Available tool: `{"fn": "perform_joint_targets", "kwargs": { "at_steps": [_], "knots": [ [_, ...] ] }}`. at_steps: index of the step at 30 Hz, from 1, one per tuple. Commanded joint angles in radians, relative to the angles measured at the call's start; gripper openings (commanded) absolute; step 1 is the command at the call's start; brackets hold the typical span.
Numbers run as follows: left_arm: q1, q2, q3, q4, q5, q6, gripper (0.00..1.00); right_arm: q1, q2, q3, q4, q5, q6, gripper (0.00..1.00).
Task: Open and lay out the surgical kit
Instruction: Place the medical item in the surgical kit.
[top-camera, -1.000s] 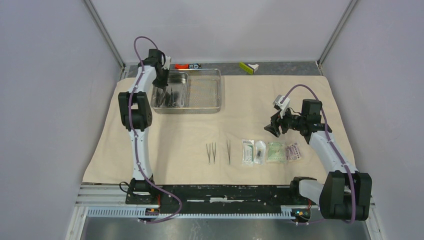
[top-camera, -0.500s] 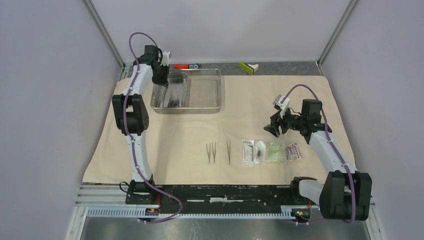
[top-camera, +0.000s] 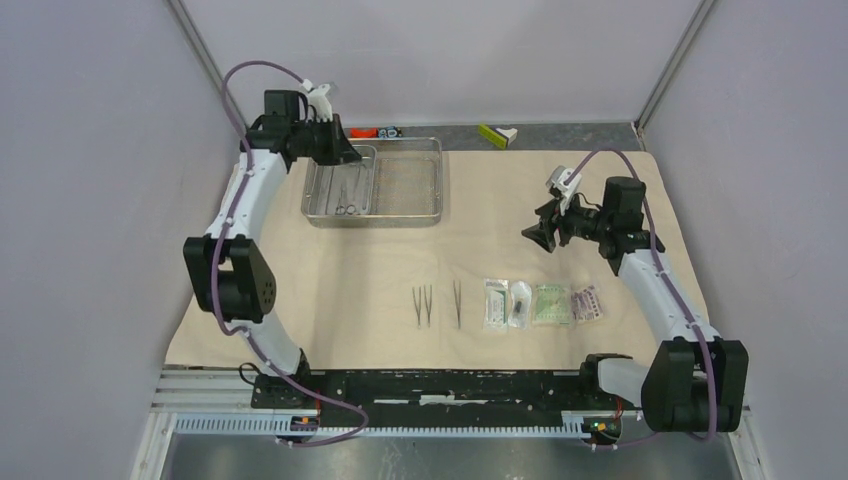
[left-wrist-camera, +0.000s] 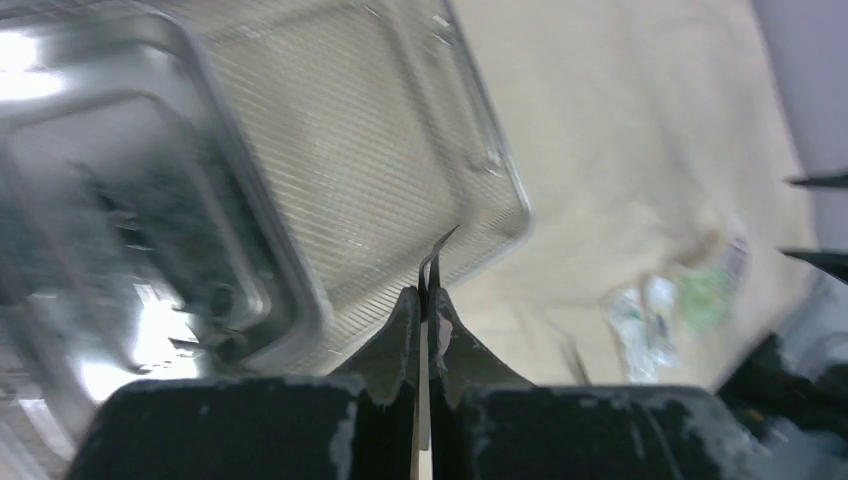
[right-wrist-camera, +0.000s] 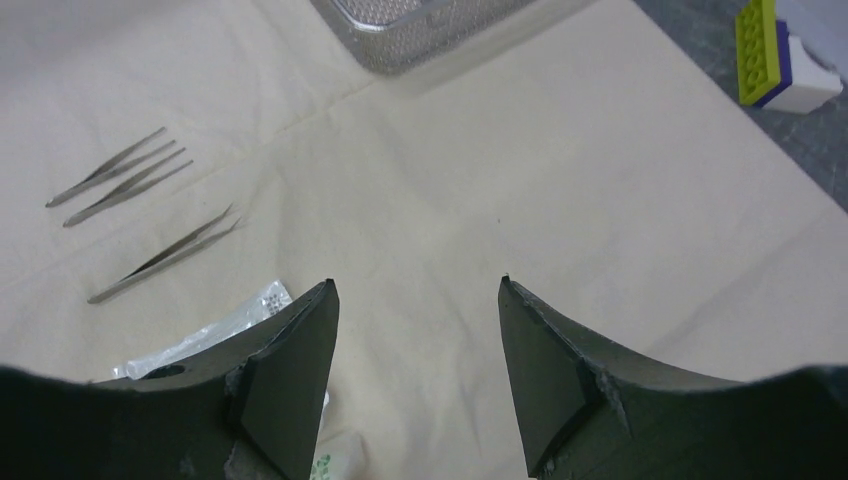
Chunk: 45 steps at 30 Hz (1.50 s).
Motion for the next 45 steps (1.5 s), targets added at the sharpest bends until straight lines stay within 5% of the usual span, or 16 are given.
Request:
{"fn": "perform_joint_targets", "kwargs": {
  "at_steps": [1,5,16,21,24,35,45],
  "knots": [
    [-0.088,-0.147,-0.274,0.262,0.29,-0.287,0.02,0.061,0.011,0.063,0.103,-0.023,0.085,0.67],
    [-0.178,-0.275,-0.543,0.594,0.344,-0.48,0.02,0.111,0.012,0.065,0.124,-0.003,0.105,0.67],
    [-0.36,-0.262,-0.869,0.989,0.303,-0.738,0.02,0.264,0.101,0.107,0.147,-0.015,0.125,0.66],
    [-0.41,-0.229,-1.042,1.261,0.235,-0.985,0.02,0.338,0.126,0.105,0.192,0.071,0.121,0.65],
    [-0.47,-0.255,-1.063,1.192,0.164,-0.911,0.02,0.344,0.133,0.106,0.193,0.094,0.104,0.65],
    [-0.544,-0.107,-1.059,1.295,0.149,-1.01,0.02,0.344,0.041,0.018,0.125,0.211,-0.002,0.66],
    [-0.545,-0.186,-1.136,1.3,0.053,-0.972,0.03,0.375,0.154,0.029,0.18,0.077,0.112,0.65]
  ]
}}
